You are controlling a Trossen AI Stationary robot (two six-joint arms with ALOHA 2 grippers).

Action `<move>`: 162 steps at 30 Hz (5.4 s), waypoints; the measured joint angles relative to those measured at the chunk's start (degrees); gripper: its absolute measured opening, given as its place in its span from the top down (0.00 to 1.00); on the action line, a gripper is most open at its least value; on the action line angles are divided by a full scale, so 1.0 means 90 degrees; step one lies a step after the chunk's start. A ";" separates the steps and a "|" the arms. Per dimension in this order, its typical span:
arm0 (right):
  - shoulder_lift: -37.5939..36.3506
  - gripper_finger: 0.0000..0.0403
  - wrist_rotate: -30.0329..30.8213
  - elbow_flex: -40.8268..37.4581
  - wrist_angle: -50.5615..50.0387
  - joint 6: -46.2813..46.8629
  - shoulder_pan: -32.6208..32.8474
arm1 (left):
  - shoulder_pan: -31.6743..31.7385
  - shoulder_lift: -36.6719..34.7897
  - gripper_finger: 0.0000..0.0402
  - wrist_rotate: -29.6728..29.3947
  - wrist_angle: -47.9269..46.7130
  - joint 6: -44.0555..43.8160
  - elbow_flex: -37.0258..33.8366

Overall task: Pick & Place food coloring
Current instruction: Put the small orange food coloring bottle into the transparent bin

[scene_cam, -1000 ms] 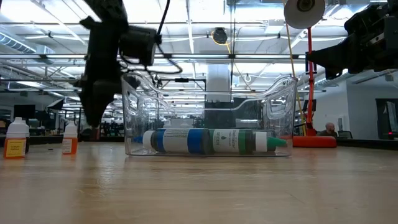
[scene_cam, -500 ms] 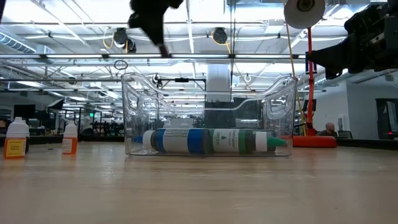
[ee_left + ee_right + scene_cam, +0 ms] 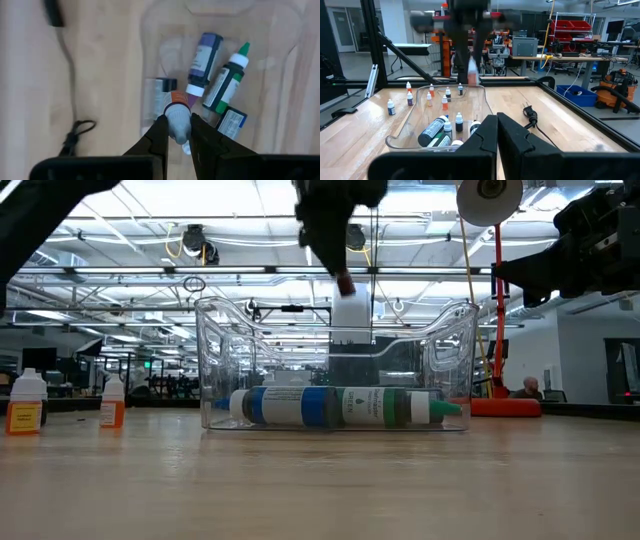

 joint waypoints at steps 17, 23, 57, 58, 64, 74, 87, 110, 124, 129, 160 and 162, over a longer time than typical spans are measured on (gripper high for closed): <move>0.0000 1.00 -0.0001 0.0001 -0.0001 0.0000 -0.0001 | -0.0161 0.0447 0.87 0.0395 0.0715 -0.0425 -0.1767; 0.0000 1.00 -0.0001 0.0002 0.0000 -0.0001 -0.0002 | -0.0138 0.0447 0.87 0.0404 0.0990 -0.0514 -0.2177; 0.0002 1.00 0.0000 0.0001 -0.0001 -0.0001 -0.0001 | 0.0301 0.0445 0.87 0.0753 0.2004 -0.0198 -0.2574; 0.0000 1.00 0.0000 0.0001 -0.0001 0.0000 -0.0001 | 0.0300 0.0445 0.87 0.0813 0.1997 -0.0199 -0.2574; 0.0000 1.00 -0.0001 0.0000 0.0000 -0.0001 -0.0001 | 0.0219 0.0445 0.87 0.0947 0.1970 -0.0204 -0.2574; 0.0002 1.00 0.0001 0.0001 -0.0001 -0.0001 -0.0002 | 0.0152 0.0445 0.60 0.0886 0.2000 -0.0261 -0.2574; 0.0000 1.00 0.0001 0.0002 -0.0002 -0.0002 0.0000 | 0.0168 0.0134 0.44 0.0687 0.1784 -0.0526 -0.2260; 0.0022 1.00 0.0001 0.0002 0.0005 0.0000 -0.0002 | -0.1878 -0.3936 0.47 -0.1169 0.2104 -0.4261 -0.6849; 0.0020 1.00 0.0001 0.0002 0.0005 0.0000 -0.0001 | -0.2131 -0.3927 0.44 -0.0467 0.2386 -0.5994 -0.7825; 0.0020 1.00 0.0001 0.0002 0.0005 0.0000 -0.0002 | -0.2127 -0.3929 0.45 -0.0641 0.2404 -0.6290 -0.7825; 0.0020 1.00 0.0001 0.0002 0.0003 -0.0001 0.0000 | -0.1642 -0.3927 0.53 0.0062 0.3516 -0.6488 -0.8806; 0.0021 1.00 0.0001 0.0000 0.0003 0.0000 -0.0001 | -0.1639 -0.3927 0.55 0.0078 0.3520 -0.6488 -0.8806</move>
